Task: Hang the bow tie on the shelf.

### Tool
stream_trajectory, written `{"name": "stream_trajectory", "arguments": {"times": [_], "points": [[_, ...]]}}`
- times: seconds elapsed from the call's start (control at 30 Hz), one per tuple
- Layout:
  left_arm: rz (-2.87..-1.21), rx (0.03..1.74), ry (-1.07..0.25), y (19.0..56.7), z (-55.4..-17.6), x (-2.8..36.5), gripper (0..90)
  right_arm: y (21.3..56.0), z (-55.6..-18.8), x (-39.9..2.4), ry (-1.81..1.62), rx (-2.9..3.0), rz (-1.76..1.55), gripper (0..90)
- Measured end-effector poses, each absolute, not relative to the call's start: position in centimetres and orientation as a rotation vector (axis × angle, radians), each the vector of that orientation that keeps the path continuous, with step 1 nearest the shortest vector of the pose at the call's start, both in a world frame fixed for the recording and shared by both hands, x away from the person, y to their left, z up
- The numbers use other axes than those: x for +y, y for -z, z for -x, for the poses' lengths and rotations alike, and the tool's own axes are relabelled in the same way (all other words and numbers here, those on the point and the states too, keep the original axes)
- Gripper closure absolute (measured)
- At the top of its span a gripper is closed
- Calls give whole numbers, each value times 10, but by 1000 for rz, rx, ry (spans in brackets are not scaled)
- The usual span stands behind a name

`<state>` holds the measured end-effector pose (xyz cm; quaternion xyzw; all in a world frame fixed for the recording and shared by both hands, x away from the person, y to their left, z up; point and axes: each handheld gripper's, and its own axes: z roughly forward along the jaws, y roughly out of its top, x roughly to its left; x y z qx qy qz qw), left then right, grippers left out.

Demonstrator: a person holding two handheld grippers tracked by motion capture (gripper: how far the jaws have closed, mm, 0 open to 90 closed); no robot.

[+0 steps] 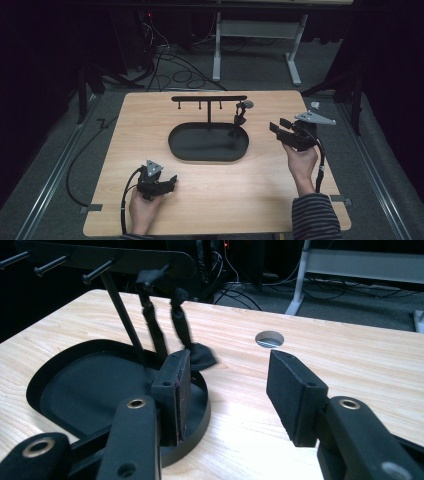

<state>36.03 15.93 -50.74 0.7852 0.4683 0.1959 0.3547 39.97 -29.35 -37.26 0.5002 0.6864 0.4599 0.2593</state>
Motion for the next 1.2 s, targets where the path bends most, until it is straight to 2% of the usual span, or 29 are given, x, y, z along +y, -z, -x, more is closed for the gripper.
{"name": "stream_trajectory", "arguments": {"times": [1.2], "points": [[-2030, 1211, -508, 507, -360, 159, 256, 385, -363, -321, -1277, 1829, -1385, 533]]}}
